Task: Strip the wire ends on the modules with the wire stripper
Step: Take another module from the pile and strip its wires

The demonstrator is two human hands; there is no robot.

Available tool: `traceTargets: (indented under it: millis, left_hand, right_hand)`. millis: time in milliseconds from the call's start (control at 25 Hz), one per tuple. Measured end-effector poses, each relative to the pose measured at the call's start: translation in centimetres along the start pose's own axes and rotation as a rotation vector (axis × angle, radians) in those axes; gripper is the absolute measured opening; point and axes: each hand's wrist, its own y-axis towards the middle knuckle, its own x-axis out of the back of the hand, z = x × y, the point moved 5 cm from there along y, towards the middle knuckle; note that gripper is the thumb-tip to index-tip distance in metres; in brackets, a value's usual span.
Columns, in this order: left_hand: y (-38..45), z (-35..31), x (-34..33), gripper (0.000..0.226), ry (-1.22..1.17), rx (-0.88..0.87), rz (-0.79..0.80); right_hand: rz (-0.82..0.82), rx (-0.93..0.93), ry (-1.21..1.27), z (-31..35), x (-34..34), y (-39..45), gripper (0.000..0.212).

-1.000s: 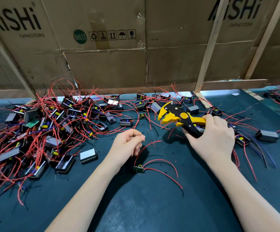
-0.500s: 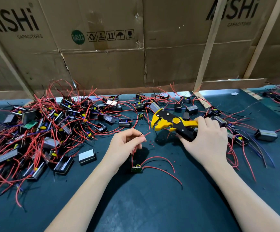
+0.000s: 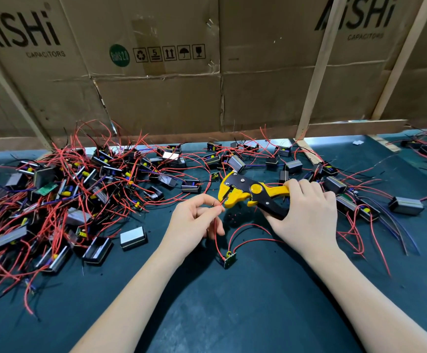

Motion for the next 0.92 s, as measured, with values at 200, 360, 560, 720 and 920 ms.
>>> traceTargets:
  millis: [200, 360, 560, 720, 920]
  left_hand:
    - [-0.15, -0.19, -0.06, 0.012, 0.005, 0.001, 0.004]
    - [-0.23, -0.4, -0.1, 0.012, 0.014, -0.002, 0.013]
    - [-0.28, -0.45, -0.03, 0.011, 0.003, 0.009, 0.011]
    - [-0.25, -0.46, -0.07, 0.011, -0.015, 0.016, 0.007]
    - [-0.26, -0.44, 0.04, 0.013, -0.018, 0.017, 0.005]
  right_hand:
    - [-0.011, 0.014, -0.018, 0.14, 0.27, 0.11, 0.055]
    - [-0.013, 0.02, -0.019, 0.3, 0.38, -0.02, 0.051]
    - [-0.014, 0.019, -0.022, 0.41, 0.38, -0.13, 0.05]
    - [-0.024, 0.023, -0.024, 0.44, 0.44, -0.13, 0.049]
    - [-0.014, 0.027, -0.019, 0.55, 0.4, -0.15, 0.05]
